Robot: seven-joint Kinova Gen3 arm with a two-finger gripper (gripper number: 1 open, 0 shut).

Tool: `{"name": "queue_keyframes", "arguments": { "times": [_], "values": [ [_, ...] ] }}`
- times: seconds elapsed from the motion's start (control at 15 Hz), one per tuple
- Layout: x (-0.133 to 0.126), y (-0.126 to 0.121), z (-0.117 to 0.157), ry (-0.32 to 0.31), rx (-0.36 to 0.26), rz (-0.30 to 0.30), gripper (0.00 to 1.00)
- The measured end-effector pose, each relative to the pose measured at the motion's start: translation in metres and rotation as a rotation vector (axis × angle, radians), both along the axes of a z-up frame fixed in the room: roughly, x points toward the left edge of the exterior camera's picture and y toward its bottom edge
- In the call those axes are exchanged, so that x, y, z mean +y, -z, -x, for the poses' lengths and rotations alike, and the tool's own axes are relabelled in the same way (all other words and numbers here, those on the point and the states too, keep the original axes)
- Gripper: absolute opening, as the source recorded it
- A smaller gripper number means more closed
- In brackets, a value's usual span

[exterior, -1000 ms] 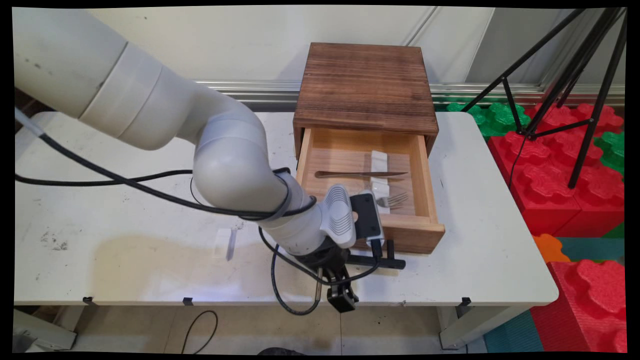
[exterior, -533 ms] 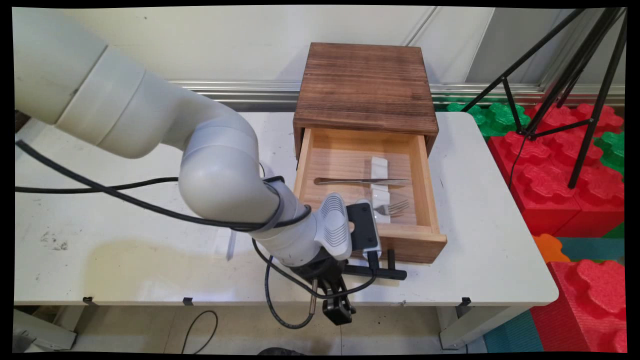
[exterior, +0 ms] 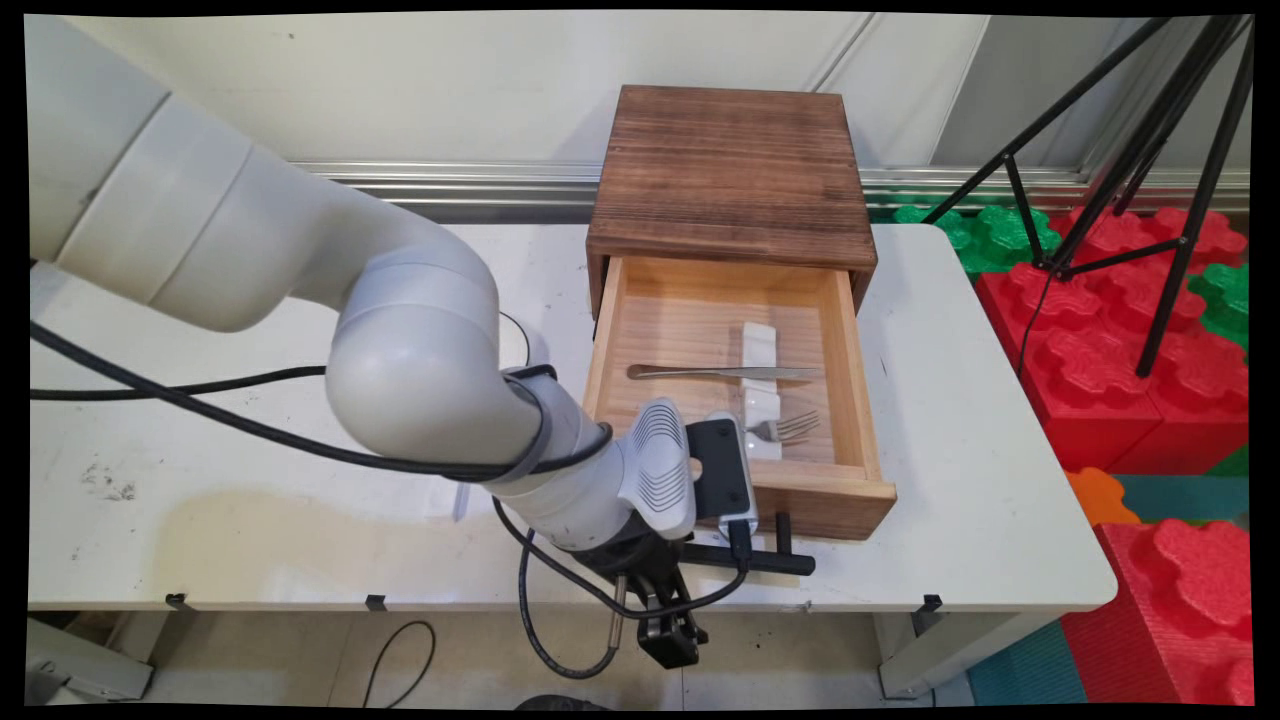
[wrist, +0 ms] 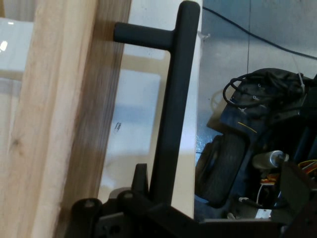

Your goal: Open the drawer

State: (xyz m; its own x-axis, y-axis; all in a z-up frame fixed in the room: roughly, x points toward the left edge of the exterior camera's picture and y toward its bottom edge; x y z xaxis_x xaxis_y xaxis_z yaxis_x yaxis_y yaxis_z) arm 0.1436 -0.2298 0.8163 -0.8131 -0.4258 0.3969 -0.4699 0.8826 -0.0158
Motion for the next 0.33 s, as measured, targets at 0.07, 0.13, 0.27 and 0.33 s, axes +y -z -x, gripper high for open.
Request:
{"name": "queue_keyframes", "arguments": {
  "times": [0.07,0.13,0.27,0.33],
  "values": [
    [0.0009,-0.0005,0.0001,0.001,0.001,0.002,1.0],
    [0.0021,-0.0016,0.0,0.002,0.003,0.005,1.0],
    [0.0046,-0.0041,-0.0004,0.006,0.006,0.014,1.0],
    [0.0057,-0.0054,-0.0011,0.007,0.007,0.018,1.0]
  ]
}}
